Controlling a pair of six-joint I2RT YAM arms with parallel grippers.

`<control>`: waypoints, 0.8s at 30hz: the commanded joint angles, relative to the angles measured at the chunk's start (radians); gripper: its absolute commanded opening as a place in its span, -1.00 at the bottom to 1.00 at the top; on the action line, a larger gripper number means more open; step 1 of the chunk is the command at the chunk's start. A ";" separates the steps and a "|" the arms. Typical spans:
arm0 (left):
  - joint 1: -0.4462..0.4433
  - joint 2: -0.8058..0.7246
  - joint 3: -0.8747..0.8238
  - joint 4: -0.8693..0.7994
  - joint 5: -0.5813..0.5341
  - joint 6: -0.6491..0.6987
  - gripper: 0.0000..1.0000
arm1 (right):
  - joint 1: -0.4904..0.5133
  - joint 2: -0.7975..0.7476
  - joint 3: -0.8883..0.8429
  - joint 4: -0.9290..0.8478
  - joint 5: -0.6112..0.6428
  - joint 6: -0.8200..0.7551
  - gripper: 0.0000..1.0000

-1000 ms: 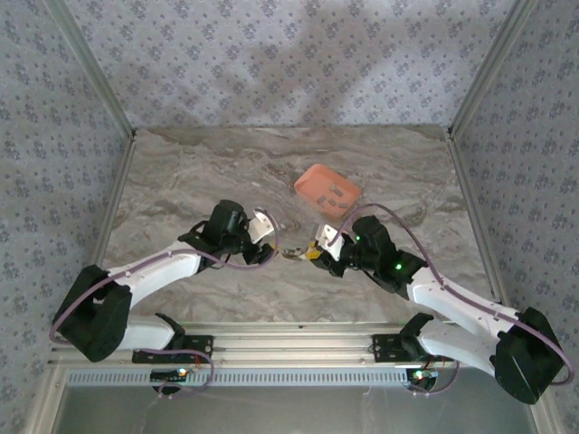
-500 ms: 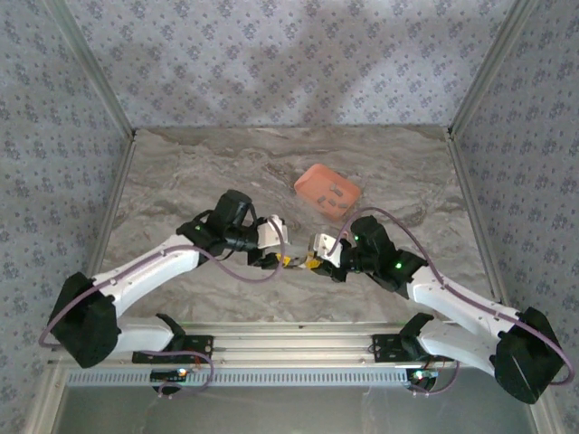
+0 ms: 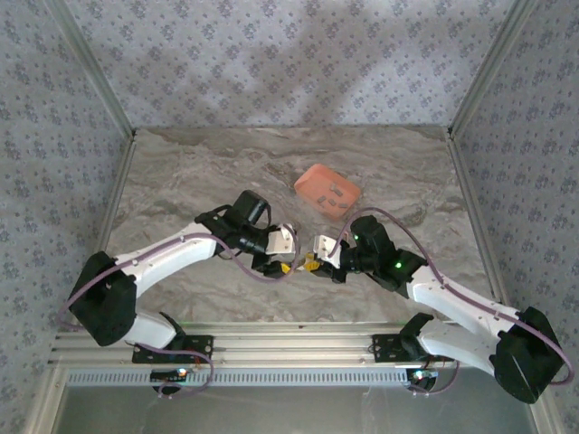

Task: Load the staples into the stapler

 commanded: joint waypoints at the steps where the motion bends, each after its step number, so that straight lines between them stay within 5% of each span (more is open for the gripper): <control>1: -0.015 0.015 0.028 -0.040 0.051 0.038 0.24 | -0.003 0.001 0.026 0.024 -0.026 -0.008 -0.94; 15: -0.025 0.084 0.058 -0.021 0.036 0.041 -0.01 | -0.004 0.006 0.025 0.049 -0.041 0.009 -0.94; 24: -0.029 0.073 0.059 -0.004 0.036 -0.028 -0.46 | -0.035 -0.018 0.008 0.067 -0.033 0.062 -0.84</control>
